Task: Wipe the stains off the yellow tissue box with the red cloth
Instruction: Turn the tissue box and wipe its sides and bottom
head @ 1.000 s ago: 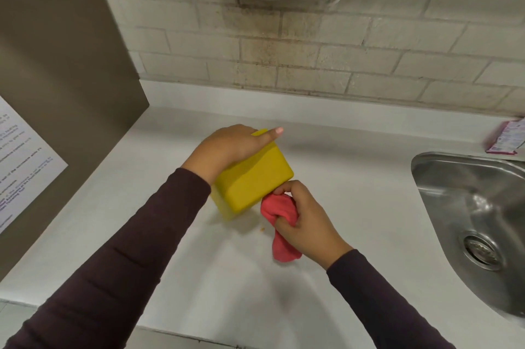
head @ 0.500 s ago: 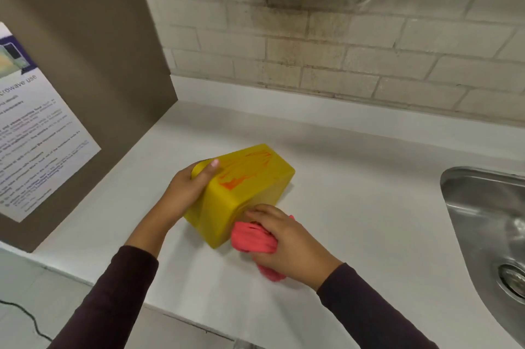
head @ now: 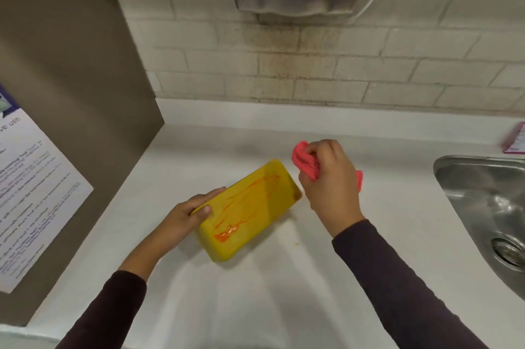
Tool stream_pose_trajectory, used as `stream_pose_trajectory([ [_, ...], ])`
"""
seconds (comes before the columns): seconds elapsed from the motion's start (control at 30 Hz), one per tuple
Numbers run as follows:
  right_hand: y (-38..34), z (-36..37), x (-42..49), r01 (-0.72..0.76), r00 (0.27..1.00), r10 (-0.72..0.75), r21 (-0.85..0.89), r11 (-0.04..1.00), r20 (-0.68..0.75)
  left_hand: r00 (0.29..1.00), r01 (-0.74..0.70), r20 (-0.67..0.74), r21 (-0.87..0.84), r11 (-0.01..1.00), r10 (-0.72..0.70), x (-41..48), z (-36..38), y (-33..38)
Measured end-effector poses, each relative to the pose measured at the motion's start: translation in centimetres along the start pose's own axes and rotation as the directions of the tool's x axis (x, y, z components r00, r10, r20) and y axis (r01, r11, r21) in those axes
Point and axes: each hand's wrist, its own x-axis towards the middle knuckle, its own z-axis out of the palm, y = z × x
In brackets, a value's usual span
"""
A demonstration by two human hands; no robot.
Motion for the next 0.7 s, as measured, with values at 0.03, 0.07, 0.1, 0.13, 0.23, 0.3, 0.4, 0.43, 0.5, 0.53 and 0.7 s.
stream_pose_trajectory([
  [0.03, -0.6, 1.2, 0.4, 0.036, 0.999, -0.034, -0.106, 0.994, 0.015, 0.999, 0.000, 0.035, 0.017, 1.000, 0.000, 0.3, -0.4, -0.2],
  [0.07, -1.2, 2.6, 0.3, 0.037, 0.998, -0.029, -0.170, 0.985, 0.049, 0.997, -0.006, 0.072, 0.028, 1.000, 0.004, 0.5, -1.0, -0.5],
  [0.1, -1.6, 4.0, -0.1, 0.016, 0.995, 0.003, -0.186, 0.982, 0.101, 0.995, -0.017, 0.101, 0.034, 0.999, 0.013, 0.7, -1.6, -0.8],
  [0.13, -1.8, 5.1, -0.9, -0.004, 0.987, 0.031, -0.169, 0.986, 0.157, 0.993, -0.025, 0.118, 0.031, 0.999, 0.021, 0.9, -2.0, -1.1],
  [0.23, -2.2, 6.6, -3.3, 0.020, 0.980, -0.017, -0.016, 1.000, 0.199, 0.989, -0.035, 0.144, 0.004, 0.999, 0.034, 1.7, -3.8, -1.9],
  [0.3, -2.0, 6.3, -3.8, 0.015, 0.981, -0.025, 0.054, 0.998, 0.192, 0.984, -0.047, 0.173, 0.001, 0.999, 0.046, 2.1, -4.4, -2.1],
  [0.4, -1.4, 6.1, -4.1, 0.005, 0.983, 0.007, -0.067, 0.998, 0.185, 0.974, -0.083, 0.210, 0.005, 0.997, 0.080, 2.4, -4.6, -2.2],
  [0.43, -1.2, 6.4, -4.2, 0.008, 0.980, 0.018, -0.127, 0.992, 0.199, 0.972, -0.088, 0.217, -0.005, 0.996, 0.087, 2.5, -4.6, -2.3],
  [0.5, -1.2, 6.9, -4.4, -0.008, 0.970, 0.051, -0.179, 0.984, 0.238, 0.974, -0.060, 0.219, -0.024, 0.998, 0.064, 2.6, -4.6, -2.5],
  [0.53, -1.3, 7.3, -4.4, -0.022, 0.971, 0.063, -0.176, 0.984, 0.231, 0.976, -0.042, 0.214, -0.031, 0.999, 0.048, 2.6, -4.6, -2.5],
  [0.7, -1.2, 9.1, -3.5, -0.121, 0.982, 0.132, -0.083, 0.989, 0.138, 0.986, -0.002, 0.166, -0.056, 0.998, 0.011, 2.8, -4.5, -2.3],
])
